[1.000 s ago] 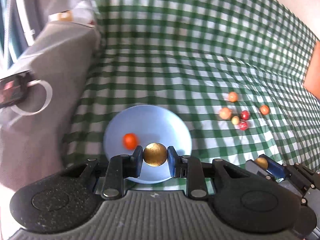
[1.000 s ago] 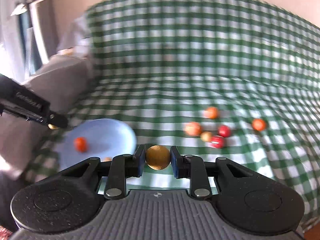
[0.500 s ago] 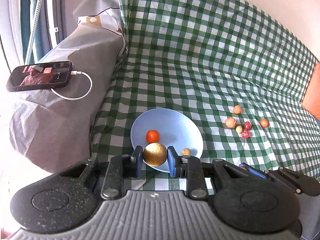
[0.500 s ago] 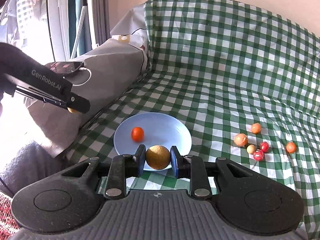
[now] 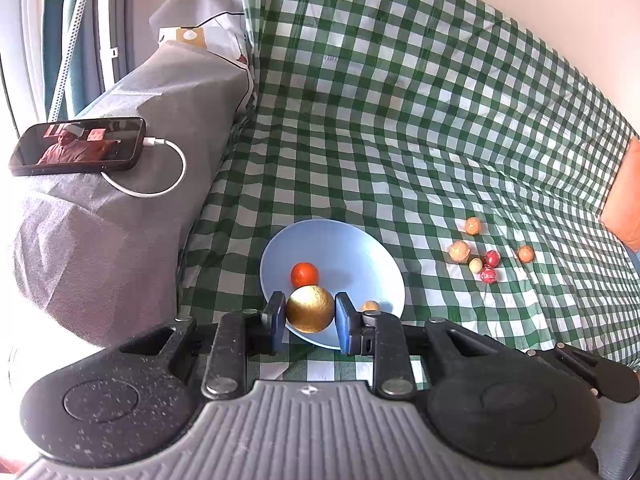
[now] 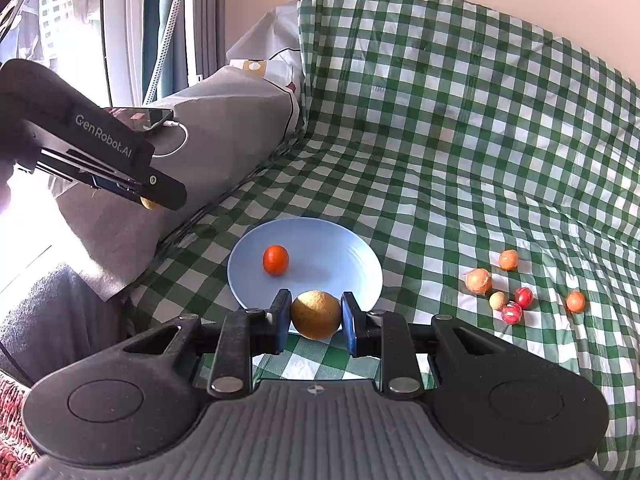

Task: Organize fruits
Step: 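Move both tan fruits over the blue plate and release them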

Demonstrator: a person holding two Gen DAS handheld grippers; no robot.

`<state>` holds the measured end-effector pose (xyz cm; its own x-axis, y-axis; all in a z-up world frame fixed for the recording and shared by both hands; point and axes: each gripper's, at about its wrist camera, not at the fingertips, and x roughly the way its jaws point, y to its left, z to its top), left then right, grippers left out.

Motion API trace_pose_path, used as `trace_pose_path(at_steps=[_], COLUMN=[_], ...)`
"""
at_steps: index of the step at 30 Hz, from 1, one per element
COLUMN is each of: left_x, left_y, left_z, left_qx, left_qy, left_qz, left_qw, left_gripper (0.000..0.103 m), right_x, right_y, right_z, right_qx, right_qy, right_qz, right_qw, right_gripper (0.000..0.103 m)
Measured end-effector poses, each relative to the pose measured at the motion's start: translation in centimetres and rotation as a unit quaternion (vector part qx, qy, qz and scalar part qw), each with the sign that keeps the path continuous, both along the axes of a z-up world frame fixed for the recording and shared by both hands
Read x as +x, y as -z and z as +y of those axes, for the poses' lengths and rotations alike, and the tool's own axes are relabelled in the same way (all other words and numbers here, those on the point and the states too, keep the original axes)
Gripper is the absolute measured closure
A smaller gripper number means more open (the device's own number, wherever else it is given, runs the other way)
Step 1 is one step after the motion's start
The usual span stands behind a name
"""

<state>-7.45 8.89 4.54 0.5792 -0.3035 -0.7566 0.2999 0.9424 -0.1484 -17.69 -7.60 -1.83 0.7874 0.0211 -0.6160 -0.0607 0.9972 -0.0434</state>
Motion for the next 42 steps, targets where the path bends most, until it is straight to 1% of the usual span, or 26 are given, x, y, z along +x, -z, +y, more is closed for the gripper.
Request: trace_pose_path(at_steps=[12, 19, 28, 31, 33, 42], left_x=[1.5, 3.2, 6.6, 8.0, 8.8, 12.9], left_y=[1.0, 2.3, 5.4, 6.5, 7.1, 10.6], left_z=[0.1, -1.0, -4.1, -5.1, -5.6, -6.6], left_qx=[0.002, 0.008, 0.030, 0.030, 0.033, 0.063], left_qy=[-0.008, -0.003, 0.016, 0.017, 0.020, 0.017], left_qz=[0.014, 0.023, 0.038, 0.052, 0.052, 0.071], left_qw=[0.9999, 0.9997, 0.9987, 0.9980, 0.9979, 0.9953], left_gripper=[0.074, 0.074, 0.074, 0.074, 0.074, 0.074], right_x=[1.3, 3.2, 6.7, 8.1, 9.1, 13.2], right_y=[0.7, 1.7, 3.9, 4.7, 5.3, 8.1], right_z=[-0.1, -0.5, -0.9, -1.0, -1.2, -1.8], right_qx=[0.003, 0.003, 0.000, -0.004, -0.003, -0.002], right_qy=[0.001, 0.004, 0.003, 0.000, 0.002, -0.003], right_qz=[0.013, 0.025, 0.046, 0.052, 0.057, 0.089], right_qw=[1.000, 1.000, 0.999, 0.999, 0.998, 0.996], right_gripper=[0.076, 0.076, 0.076, 0.076, 0.076, 0.076])
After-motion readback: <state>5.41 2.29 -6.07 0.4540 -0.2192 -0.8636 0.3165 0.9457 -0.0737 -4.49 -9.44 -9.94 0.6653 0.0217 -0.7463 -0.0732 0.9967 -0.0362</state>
